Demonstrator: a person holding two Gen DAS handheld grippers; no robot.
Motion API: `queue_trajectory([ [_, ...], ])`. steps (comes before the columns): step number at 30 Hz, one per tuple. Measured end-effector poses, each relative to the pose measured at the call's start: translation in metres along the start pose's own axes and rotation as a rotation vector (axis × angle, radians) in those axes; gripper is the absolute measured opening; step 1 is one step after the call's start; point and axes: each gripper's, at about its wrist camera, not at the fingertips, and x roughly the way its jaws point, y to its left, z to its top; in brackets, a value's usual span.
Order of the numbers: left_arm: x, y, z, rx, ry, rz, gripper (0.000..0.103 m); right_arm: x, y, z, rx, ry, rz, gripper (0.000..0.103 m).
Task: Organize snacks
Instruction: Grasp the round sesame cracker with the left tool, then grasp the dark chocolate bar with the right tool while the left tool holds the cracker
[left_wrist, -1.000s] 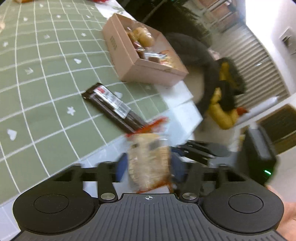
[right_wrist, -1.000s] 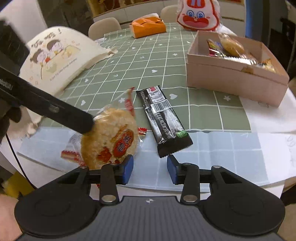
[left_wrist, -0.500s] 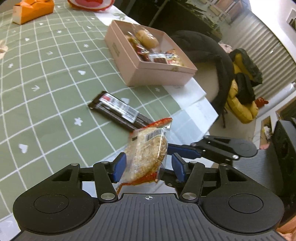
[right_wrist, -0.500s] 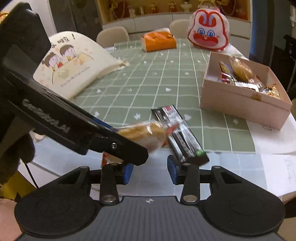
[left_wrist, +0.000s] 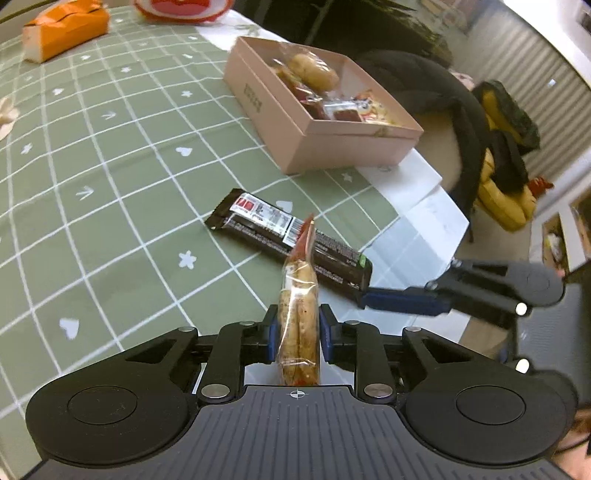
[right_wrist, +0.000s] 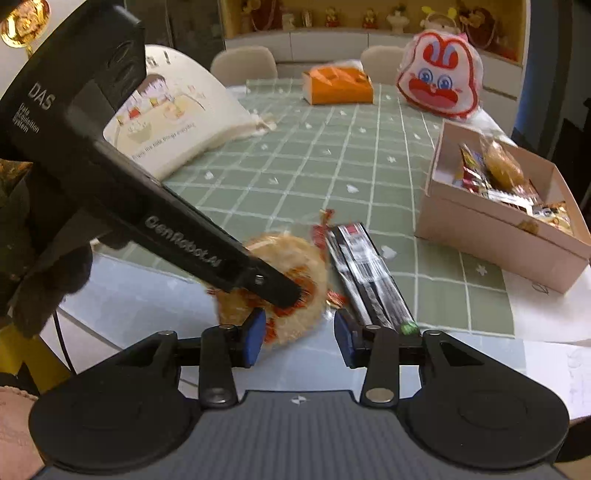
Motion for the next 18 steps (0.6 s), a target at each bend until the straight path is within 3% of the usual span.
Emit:
queue_trajectory([
  [6,-0.006,0.010,0.014,0.004,-0.018,-0.029,0.023,0.006,-0.012,0.006,-0.048,0.086,-0.062,0.051],
  [12,-0.004,0.015,0.014,-0.053,-0.026,0.017,0.023,0.019,-0.034,0.028,-0.004,0.062,-0.122,0.063],
  [18,-0.007,0.036,-0.002,-0.367,-0.130,-0.018,0.023,0.048,-0.060,0.036,0.080,0.075,-0.137,0.063],
])
